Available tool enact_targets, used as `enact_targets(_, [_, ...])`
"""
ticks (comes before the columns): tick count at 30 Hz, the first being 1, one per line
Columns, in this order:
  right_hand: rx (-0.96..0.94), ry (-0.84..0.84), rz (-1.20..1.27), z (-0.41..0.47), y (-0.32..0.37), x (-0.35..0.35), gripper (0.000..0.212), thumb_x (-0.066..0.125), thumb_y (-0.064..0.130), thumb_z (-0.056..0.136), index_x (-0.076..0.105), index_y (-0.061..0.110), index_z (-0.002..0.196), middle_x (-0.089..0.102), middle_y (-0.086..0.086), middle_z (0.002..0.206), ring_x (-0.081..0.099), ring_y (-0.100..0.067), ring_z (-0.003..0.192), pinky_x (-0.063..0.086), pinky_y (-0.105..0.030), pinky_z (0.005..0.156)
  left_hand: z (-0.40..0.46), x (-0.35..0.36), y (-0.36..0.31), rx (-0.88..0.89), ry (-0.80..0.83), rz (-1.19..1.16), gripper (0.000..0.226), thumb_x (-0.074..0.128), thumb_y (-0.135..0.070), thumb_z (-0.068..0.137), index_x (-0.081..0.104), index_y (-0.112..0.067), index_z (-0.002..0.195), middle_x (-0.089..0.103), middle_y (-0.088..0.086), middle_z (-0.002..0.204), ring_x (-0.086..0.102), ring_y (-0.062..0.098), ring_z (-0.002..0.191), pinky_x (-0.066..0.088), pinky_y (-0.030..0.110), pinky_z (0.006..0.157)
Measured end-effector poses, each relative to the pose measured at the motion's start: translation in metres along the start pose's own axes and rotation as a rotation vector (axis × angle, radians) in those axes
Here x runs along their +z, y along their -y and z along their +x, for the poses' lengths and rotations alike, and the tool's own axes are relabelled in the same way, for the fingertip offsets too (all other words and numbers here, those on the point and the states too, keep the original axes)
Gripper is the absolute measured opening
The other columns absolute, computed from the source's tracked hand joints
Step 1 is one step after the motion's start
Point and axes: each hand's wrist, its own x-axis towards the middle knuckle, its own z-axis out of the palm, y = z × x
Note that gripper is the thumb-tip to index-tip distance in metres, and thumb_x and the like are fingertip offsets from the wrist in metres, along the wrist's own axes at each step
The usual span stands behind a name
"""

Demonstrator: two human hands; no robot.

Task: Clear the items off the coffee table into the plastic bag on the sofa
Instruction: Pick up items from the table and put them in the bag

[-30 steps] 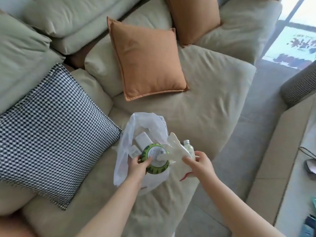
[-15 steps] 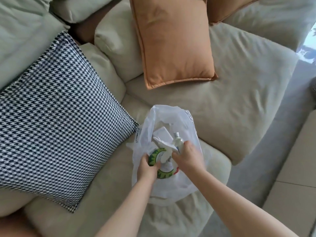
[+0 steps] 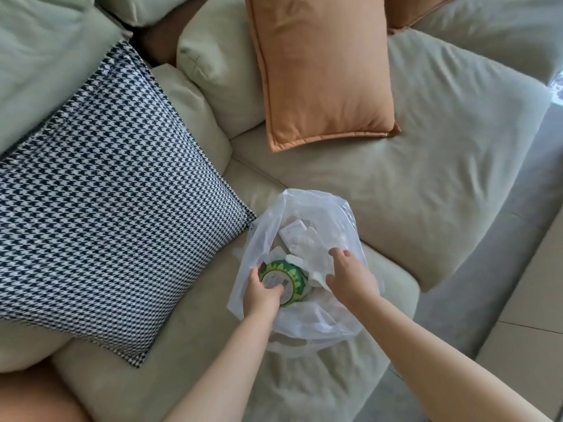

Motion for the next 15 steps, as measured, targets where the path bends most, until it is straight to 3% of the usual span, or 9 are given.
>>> enact_targets(3, [-0.035, 0.006, 0.013, -0.013, -0.006, -0.007, 0.044, 0.047, 0.016, 0.090, 0.038, 0.019, 0.133, 0.052, -0.002, 0.123, 0.057, -0.025, 0.100, 0.041, -0.029, 0.060, -0.014, 0.004, -0.010, 0.027, 0.099, 0.048, 0.067, 0.062, -0.017, 0.088, 0.029, -0.020, 0.146, 0.058, 0.000, 0.113, 0.056, 0.023, 0.107, 0.045, 0.034, 0.095])
enact_targets(6, [-0.025, -0.014, 0.092, -0.028, -0.016, -0.012, 0.044, 0.048, 0.020, 0.088, 0.040, 0.022, 0.132, 0.055, 0.000, 0.123, 0.058, -0.025, 0.105, 0.049, -0.032, 0.075, -0.035, 0.015, -0.023, 0.099, 0.213, 0.128, 0.058, 0.064, -0.023, 0.085, 0.041, -0.020, 0.138, 0.058, -0.007, 0.092, 0.060, 0.024, 0.103, 0.048, 0.041, 0.098])
enact_targets(12, [0.037, -0.078, 0.127, -0.065, -0.057, -0.021, 0.030, 0.048, 0.026, 0.088, 0.053, 0.020, 0.117, 0.061, 0.001, 0.118, 0.058, -0.025, 0.107, 0.046, -0.031, 0.081, -0.072, 0.051, -0.035, 0.258, 0.339, 0.358, 0.045, 0.059, -0.040, 0.088, 0.054, -0.017, 0.126, 0.064, 0.001, 0.106, 0.062, 0.019, 0.103, 0.049, 0.030, 0.090])
enact_targets(15, [0.121, -0.102, 0.144, -0.088, -0.088, -0.022, 0.035, 0.047, 0.027, 0.088, 0.051, 0.023, 0.122, 0.059, 0.003, 0.123, 0.057, -0.025, 0.111, 0.045, -0.031, 0.086, -0.087, 0.077, -0.034, 0.331, 0.365, 0.494, 0.039, 0.059, -0.032, 0.088, 0.056, -0.017, 0.124, 0.066, 0.005, 0.109, 0.061, 0.020, 0.105, 0.046, 0.028, 0.090])
